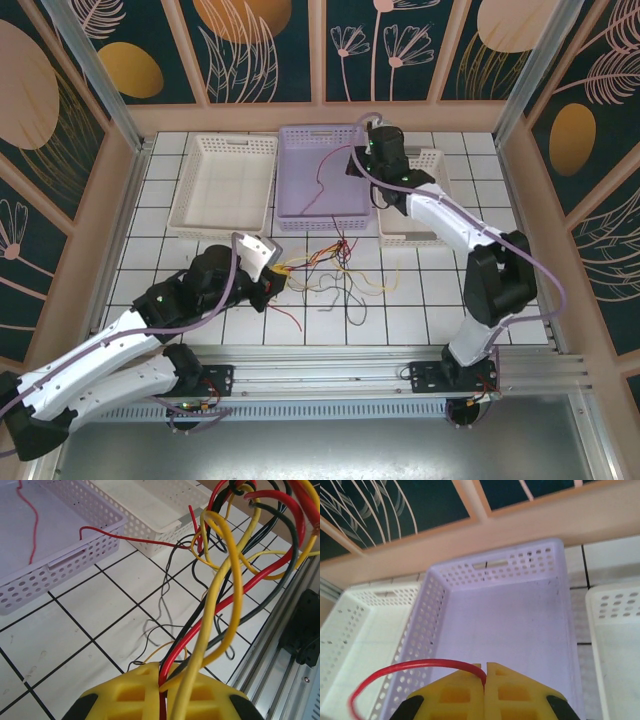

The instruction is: Untangle the cables

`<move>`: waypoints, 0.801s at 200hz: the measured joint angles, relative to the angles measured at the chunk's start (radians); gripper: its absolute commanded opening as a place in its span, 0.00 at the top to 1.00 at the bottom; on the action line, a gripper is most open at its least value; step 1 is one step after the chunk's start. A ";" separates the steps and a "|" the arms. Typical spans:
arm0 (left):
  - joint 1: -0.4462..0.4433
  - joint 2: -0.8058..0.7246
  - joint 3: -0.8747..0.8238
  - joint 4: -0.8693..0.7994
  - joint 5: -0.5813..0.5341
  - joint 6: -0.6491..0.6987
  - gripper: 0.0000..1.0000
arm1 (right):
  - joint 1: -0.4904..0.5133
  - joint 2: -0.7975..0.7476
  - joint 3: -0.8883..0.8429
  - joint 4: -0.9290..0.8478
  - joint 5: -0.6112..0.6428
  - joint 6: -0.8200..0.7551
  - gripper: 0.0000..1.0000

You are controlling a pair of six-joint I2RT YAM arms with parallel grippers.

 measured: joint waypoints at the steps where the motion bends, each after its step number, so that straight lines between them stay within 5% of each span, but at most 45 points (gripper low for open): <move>1: 0.000 0.000 0.000 0.000 0.000 0.000 1.00 | 0.000 0.003 0.002 -0.001 0.000 0.000 0.99; 31: 0.000 0.008 0.000 0.000 -0.001 0.000 1.00 | 0.003 0.077 0.073 -0.061 -0.021 -0.003 0.85; 160: 0.000 0.012 0.000 0.000 -0.005 0.000 1.00 | 0.015 0.177 0.227 -0.249 -0.083 -0.019 0.56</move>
